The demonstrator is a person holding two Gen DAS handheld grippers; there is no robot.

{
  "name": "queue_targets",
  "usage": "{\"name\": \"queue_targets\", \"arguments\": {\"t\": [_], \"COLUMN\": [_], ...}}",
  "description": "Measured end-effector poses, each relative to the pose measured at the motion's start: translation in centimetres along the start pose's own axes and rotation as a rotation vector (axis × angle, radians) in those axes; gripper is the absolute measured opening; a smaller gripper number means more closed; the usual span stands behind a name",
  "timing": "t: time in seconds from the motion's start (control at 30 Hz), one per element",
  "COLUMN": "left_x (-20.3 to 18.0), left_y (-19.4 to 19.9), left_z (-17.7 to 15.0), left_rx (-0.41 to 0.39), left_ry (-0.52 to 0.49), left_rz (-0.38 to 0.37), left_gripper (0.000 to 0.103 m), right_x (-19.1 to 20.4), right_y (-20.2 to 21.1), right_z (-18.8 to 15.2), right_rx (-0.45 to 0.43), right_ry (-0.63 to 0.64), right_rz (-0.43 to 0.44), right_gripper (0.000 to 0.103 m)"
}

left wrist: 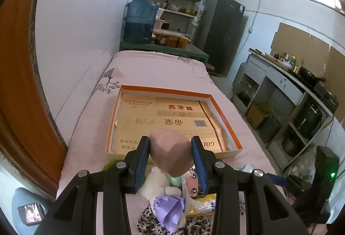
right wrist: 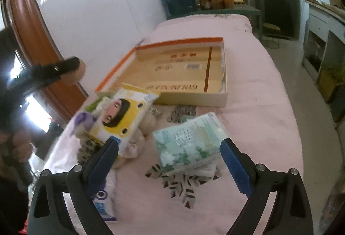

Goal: Organize soft objects
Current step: 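Lift the pink sponge egg with the left gripper while the right gripper grasps the green tissue pack, then carry both items over the box lid and open both grippers to drop them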

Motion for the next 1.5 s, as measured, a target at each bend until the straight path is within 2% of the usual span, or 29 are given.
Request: {"name": "queue_targets", "arguments": {"t": [0.27,0.43,0.57,0.67,0.7,0.73,1.13,1.5], "left_x": [0.6,0.7,0.8,0.9,0.9,0.8,0.3,-0.6], "left_y": [-0.2,-0.5,-0.7,-0.8,-0.8,-0.8,-0.7,-0.9], "left_z": [-0.1,-0.1,-0.1,-0.1,-0.2,-0.2,-0.2,1.2], "left_rx": [0.006,0.015,0.020,0.021,0.022,0.023,0.014,-0.014], "left_ry": [0.015,0.017,0.021,0.021,0.021,0.022,0.011,-0.025], "left_rz": [0.003,0.002,0.005,0.006,0.005,0.004,0.002,0.015], "left_gripper": [0.040,0.040,0.040,0.040,0.040,0.040,0.040,0.040], "right_x": [-0.2,-0.9,-1.3,-1.5,-1.5,-1.5,-0.8,0.3], "right_y": [-3.1,-4.7,-5.4,-5.1,-5.0,-4.9,-2.9,-0.9], "right_z": [0.3,0.6,0.6,0.6,0.7,0.7,1.9,5.8], "right_rx": [0.061,0.105,0.124,0.113,0.110,0.110,0.075,0.015], "right_ry": [0.142,0.184,0.185,0.179,0.175,0.171,0.164,0.198], "right_rz": [-0.098,-0.147,-0.151,-0.164,-0.159,-0.151,-0.116,-0.122], "right_gripper": [0.096,0.096,0.096,0.089,0.081,0.078,0.076,0.076]}}
Point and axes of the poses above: each gripper's, at about its wrist camera, not at the fingertips, and y roughly against the way its jaws point, x to its left, z to its top, the point moved 2 cm from there along -y, roughly the way its jaws point, and after that the axes turned 9 degrees about y, right-handed, at the moved point
